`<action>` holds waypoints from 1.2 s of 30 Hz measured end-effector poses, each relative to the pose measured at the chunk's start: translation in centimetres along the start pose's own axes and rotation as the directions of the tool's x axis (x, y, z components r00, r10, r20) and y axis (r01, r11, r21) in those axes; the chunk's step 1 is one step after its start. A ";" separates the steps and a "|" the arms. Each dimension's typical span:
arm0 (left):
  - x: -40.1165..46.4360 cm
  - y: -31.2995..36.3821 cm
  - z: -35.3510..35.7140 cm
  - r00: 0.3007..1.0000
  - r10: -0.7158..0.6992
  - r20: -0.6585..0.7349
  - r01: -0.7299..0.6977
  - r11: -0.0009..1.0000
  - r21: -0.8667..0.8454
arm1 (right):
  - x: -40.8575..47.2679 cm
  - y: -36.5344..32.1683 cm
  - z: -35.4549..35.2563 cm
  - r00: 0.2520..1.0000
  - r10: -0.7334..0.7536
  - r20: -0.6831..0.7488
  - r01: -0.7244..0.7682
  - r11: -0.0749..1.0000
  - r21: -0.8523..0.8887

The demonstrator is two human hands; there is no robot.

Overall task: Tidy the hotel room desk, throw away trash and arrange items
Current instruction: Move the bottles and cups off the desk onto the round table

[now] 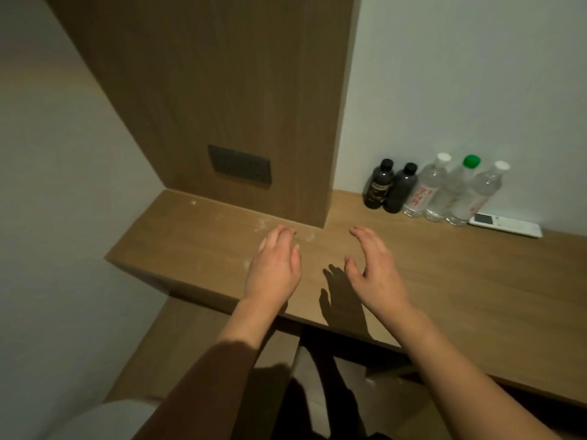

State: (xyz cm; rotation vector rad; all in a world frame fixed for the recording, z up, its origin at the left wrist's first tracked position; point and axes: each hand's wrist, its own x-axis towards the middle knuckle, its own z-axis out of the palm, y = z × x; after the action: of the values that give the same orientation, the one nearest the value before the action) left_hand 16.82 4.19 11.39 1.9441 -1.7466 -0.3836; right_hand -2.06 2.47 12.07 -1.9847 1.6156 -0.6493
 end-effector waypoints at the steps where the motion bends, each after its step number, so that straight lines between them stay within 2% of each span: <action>1: 0.8 0.9 0.7 1.000 0.023 0.016 -0.022 1.000 -0.007 | 0.3 0.9 -0.5 1.000 0.020 -0.017 -0.020 1.000 0.002; 7: 5.8 5.7 4.6 0.989 0.125 0.080 -0.125 0.992 -0.005 | 3.0 6.2 -3.5 0.992 0.099 -0.079 -0.097 0.995 0.026; 18: 14.7 10.3 8.8 0.981 0.163 0.107 -0.165 0.986 0.014 | 11.7 14.0 -6.7 0.980 0.166 -0.109 -0.150 0.979 0.141; 23: 21.2 11.8 11.7 0.970 0.195 0.146 -0.185 0.979 -0.083 | 16.4 16.9 -6.5 0.974 0.133 -0.185 -0.109 0.985 0.135; 28: 27.4 13.3 16.5 0.967 0.132 0.217 -0.104 0.985 -0.138 | 21.6 19.0 -6.5 0.977 0.183 -0.106 -0.172 0.980 0.103; 31: 29.5 13.0 19.1 0.972 0.134 0.194 -0.115 0.988 -0.106 | 24.0 19.3 -5.8 0.972 0.234 -0.036 -0.231 0.970 0.081; 36: 31.4 12.2 21.3 0.955 0.162 0.247 -0.147 0.986 -0.075 | 27.1 20.3 -4.3 0.958 0.286 0.017 -0.287 0.957 0.038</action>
State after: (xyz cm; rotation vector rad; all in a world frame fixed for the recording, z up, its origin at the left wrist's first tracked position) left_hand -0.11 -31.08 3.74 1.7666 -2.0095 -0.6403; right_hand -14.99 -28.03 3.73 -1.6765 1.8225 -0.5518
